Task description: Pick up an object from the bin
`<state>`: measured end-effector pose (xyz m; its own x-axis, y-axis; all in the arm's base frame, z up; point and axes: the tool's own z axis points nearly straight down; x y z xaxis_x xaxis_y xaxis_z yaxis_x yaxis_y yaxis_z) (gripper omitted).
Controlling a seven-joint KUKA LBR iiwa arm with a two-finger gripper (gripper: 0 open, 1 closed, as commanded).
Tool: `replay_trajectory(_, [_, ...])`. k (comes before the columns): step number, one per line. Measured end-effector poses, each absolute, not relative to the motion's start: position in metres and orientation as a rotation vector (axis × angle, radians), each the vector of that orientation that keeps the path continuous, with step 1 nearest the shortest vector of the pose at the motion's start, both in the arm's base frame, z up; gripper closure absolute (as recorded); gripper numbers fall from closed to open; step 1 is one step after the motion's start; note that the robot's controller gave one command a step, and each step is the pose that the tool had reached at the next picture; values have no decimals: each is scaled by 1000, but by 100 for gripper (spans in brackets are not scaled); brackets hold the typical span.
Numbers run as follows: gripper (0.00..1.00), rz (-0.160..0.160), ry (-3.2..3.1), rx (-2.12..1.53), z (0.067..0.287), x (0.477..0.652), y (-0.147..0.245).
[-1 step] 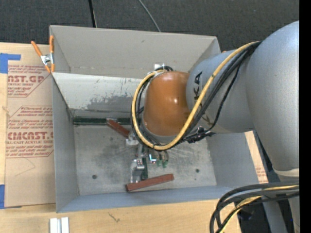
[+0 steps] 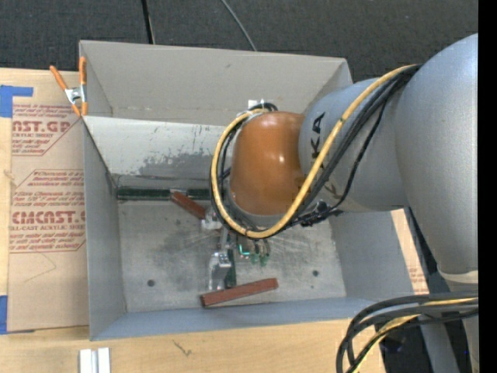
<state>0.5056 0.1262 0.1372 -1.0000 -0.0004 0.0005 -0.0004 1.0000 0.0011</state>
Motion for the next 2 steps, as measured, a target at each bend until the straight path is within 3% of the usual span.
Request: replay_trajectory(2, [0,-5,-3141,201,108,504,102])
